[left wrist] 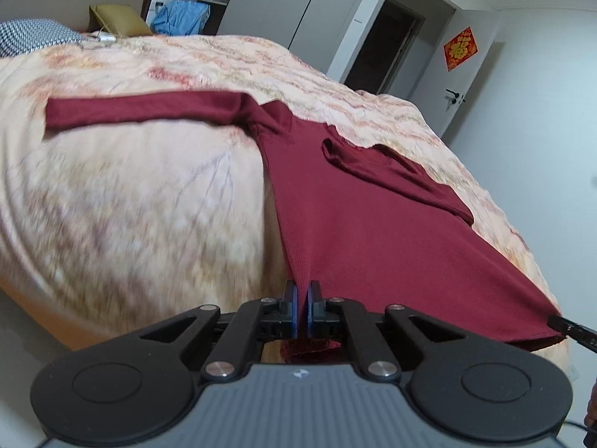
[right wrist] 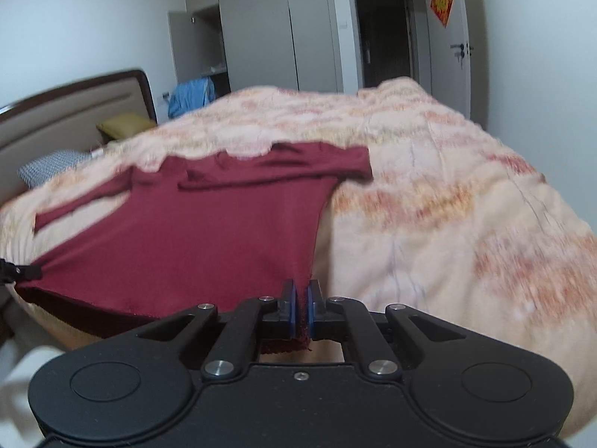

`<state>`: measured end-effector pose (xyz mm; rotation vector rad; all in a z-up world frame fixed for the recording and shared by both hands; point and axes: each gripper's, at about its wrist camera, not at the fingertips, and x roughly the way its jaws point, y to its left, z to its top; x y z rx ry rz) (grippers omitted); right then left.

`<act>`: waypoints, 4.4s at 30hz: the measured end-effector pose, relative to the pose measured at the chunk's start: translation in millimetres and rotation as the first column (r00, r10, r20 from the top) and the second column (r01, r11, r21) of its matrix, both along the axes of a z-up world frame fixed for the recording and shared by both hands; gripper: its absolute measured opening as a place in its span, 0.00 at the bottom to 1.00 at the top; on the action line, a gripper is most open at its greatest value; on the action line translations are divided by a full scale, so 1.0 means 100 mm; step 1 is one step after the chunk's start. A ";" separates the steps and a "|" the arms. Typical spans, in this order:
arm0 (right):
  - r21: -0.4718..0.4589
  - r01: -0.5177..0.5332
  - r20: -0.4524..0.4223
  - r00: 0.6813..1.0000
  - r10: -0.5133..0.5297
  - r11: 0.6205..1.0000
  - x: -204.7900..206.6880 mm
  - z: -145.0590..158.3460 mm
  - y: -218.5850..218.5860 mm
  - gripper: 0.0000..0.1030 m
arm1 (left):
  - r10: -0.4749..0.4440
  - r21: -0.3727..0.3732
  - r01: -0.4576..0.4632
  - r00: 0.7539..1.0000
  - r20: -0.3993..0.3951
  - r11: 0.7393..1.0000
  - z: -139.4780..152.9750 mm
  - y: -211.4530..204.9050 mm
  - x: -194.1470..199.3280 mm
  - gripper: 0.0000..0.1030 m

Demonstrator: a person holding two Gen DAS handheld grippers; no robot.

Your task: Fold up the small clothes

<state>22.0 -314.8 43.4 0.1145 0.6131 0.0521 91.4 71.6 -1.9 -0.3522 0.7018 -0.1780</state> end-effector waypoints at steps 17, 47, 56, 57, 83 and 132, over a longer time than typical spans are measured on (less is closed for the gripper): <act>-0.080 -0.104 0.028 0.994 0.106 0.991 0.65 -0.32 0.36 0.67 | 0.172 -0.033 -0.172 0.985 -0.019 0.984 -0.20 0.47 0.53 0.78; 0.038 -0.236 0.091 0.968 0.232 0.971 1.94 -0.67 1.35 0.99 | 0.698 -0.020 -0.713 0.680 0.224 0.701 0.11 2.32 2.04 0.05; 0.029 -0.242 0.091 0.967 0.239 0.970 1.97 -0.67 1.38 0.99 | 0.625 0.059 -0.654 0.742 0.241 0.754 0.22 2.57 2.20 0.04; 0.035 -0.242 0.094 0.967 0.237 0.970 1.97 -0.66 1.37 0.99 | 0.612 0.049 -0.642 0.750 0.250 0.765 0.27 2.53 2.20 0.04; 0.075 -0.083 0.121 0.990 0.073 0.994 1.54 -0.58 0.30 0.99 | -0.247 0.237 0.184 0.930 0.271 0.954 0.65 -1.22 2.67 0.05; 0.101 -0.338 -0.013 0.940 0.341 0.936 3.38 -0.39 0.90 0.53 | -0.262 0.715 0.051 0.946 0.188 0.697 -0.54 0.09 2.57 0.67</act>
